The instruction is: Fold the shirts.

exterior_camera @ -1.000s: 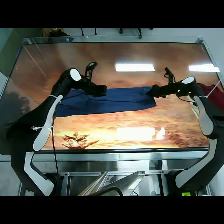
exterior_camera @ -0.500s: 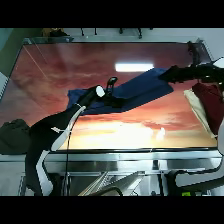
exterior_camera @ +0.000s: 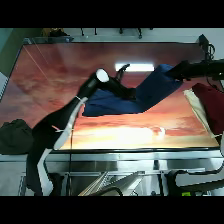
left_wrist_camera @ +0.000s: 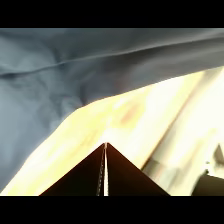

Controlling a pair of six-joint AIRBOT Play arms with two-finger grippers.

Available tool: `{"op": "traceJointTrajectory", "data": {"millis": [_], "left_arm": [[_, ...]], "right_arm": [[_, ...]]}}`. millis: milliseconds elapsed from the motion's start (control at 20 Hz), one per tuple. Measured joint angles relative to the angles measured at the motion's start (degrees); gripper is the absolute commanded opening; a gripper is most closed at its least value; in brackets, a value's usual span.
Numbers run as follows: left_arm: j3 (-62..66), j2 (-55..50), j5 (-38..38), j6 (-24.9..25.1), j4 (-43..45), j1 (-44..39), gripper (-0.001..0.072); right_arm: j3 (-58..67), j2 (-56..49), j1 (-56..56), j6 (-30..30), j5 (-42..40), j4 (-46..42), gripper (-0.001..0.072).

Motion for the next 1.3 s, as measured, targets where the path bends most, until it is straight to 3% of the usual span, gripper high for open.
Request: {"op": "traceJointTrajectory", "data": {"millis": [200,500,550,600,650,750,800,1000,1200,1250,1300], "left_arm": [[-2.3,15.8,-5.0,2.0,-0.5,11.5,0.0015],[-3.7,37.0,-9.0,4.5,-0.5,28.8,0.0015],[-3.8,39.4,-10.0,5.0,-0.4,31.1,0.0015],[-3.8,41.4,-11.1,5.4,-0.4,32.9,0.0016],[-3.9,43.0,-12.4,5.9,-0.4,34.6,0.0015],[-4.0,45.3,-14.2,6.4,0.0,37.2,0.0015],[-4.0,46.0,-14.9,6.6,0.0,38.2,0.0015],[-6.0,47.7,-16.5,7.4,0.0,40.3,0.0015],[-12.9,49.2,-15.7,8.3,0.0,41.0,0.0015],[-14.5,49.6,-15.3,8.4,0.0,41.0,0.0015],[-15.9,49.9,-14.9,8.7,-0.1,41.0,0.0015]], "right_arm": [[0.0,-1.4,10.2,0.0,-7.1,1.9,0.0019],[0.0,-9.4,32.1,0.0,-26.7,2.8,0.003],[0.0,-11.8,35.6,-0.4,-30.9,2.9,0.0162],[0.0,-14.2,38.7,-1.1,-34.8,3.1,0.0481],[0.0,-16.5,41.4,-1.4,-38.7,3.3,0.0596],[0.0,-20.1,45.7,-3.3,-44.0,5.2,0.0501],[0.0,-20.5,46.6,-4.7,-45.5,6.4,0.0502],[0.1,-16.3,42.4,-6.5,-43.9,4.4,0.0503],[-0.1,-11.6,29.9,2.9,-33.1,-7.4,0.0507],[-0.4,-11.2,27.1,4.8,-30.3,-10.1,0.055],[-1.1,-11.1,24.5,6.4,-27.6,-12.5,0.0696]]}}
